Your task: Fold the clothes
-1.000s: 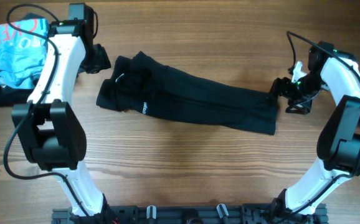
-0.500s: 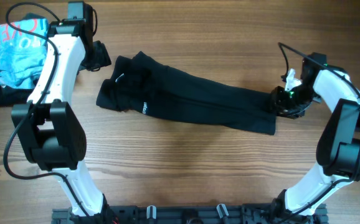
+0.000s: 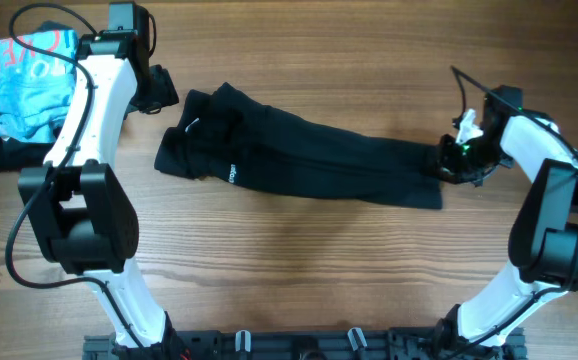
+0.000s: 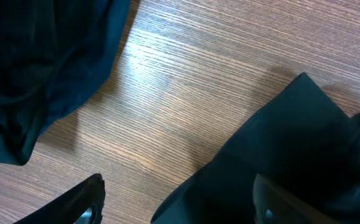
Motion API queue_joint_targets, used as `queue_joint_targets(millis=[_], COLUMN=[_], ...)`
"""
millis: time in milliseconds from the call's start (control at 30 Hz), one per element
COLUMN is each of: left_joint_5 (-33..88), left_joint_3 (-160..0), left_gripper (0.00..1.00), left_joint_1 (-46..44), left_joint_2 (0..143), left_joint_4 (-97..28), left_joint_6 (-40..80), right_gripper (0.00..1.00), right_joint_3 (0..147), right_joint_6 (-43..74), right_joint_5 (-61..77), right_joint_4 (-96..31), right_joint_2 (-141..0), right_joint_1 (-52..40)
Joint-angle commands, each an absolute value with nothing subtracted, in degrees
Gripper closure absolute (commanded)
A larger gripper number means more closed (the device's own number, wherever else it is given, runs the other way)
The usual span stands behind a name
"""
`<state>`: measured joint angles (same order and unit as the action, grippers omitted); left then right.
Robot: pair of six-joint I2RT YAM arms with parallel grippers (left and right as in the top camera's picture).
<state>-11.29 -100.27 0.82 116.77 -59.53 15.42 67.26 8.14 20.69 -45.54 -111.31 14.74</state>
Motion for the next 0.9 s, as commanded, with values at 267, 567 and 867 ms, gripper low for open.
queue_joint_targets(millis=[267, 567, 867], left_joint_5=[-10.5, -9.9, -9.9], left_joint_3=[-101.5, -101.5, -101.5], left_gripper=[0.24, 0.24, 0.23], left_joint_1=[1.1, 1.1, 1.1], left_joint_2=[115.5, 115.5, 115.5], left_joint_4=[-59.4, -59.3, -59.3], left_joint_6=[17.2, 17.2, 17.2], right_gripper=[0.96, 0.96, 0.96], right_joint_3=[74.2, 80.7, 82.9], right_joint_6=[1.8, -5.7, -5.0], right_joint_5=[27.7, 32.3, 32.3], right_joint_4=[-45.7, -54.5, -59.0], right_joint_2=[-113.0, -112.3, -111.1], right_joint_1=[31.4, 25.6, 9.4])
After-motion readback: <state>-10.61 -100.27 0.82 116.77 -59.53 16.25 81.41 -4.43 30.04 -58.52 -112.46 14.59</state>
